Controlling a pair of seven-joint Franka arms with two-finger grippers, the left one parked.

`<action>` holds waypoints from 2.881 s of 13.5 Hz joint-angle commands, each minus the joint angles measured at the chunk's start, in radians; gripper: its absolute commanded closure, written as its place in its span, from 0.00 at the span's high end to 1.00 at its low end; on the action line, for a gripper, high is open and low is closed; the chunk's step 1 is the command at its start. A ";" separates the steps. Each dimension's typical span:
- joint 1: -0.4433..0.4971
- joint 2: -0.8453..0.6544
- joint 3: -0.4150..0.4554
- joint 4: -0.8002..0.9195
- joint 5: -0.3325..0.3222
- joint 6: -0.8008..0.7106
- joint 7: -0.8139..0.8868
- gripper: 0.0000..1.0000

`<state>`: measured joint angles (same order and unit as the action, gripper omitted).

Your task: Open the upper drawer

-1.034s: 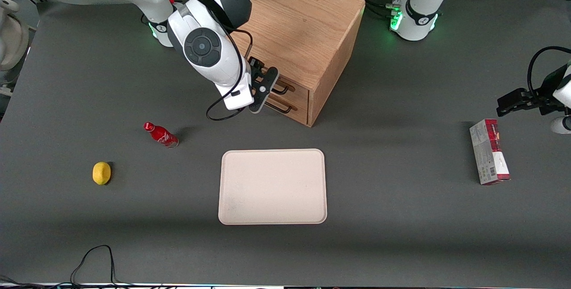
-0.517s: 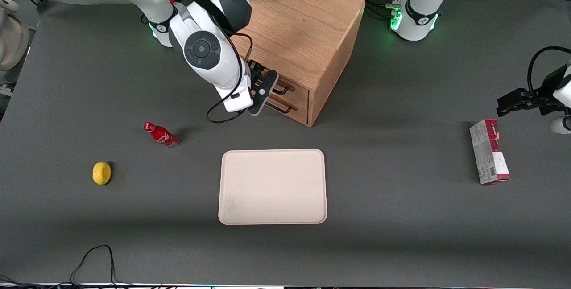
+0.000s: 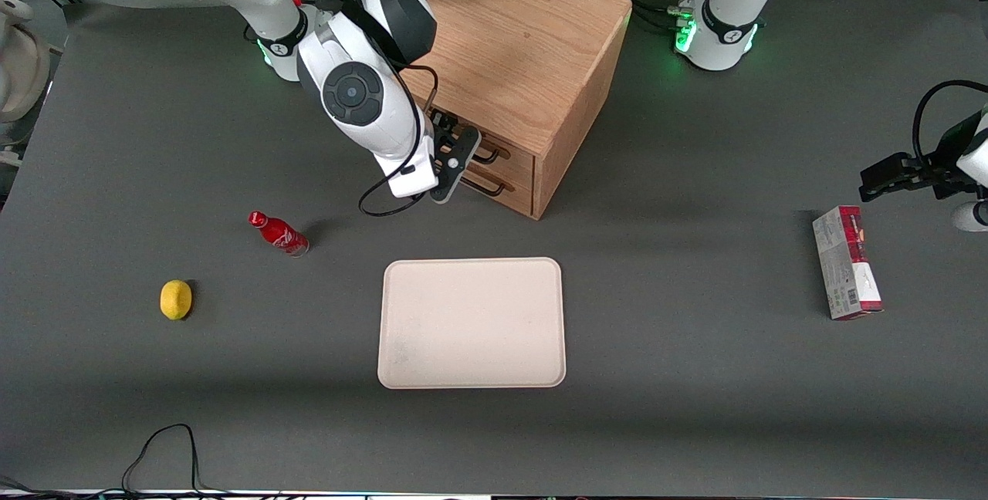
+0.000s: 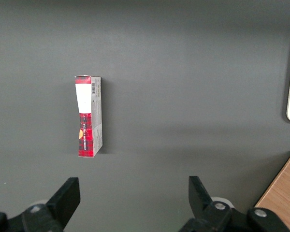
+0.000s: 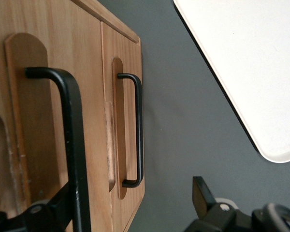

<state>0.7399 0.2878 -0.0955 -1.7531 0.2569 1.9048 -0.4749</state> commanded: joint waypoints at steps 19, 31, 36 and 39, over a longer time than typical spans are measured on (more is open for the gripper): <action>-0.034 0.025 -0.015 0.032 -0.108 0.085 -0.031 1.00; -0.096 0.097 -0.015 0.115 -0.145 0.123 -0.079 1.00; -0.123 0.123 -0.015 0.164 -0.143 0.119 -0.102 1.00; -0.152 0.149 -0.013 0.202 -0.136 0.115 -0.123 1.00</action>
<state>0.6081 0.3967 -0.1117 -1.6119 0.1222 2.0234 -0.5622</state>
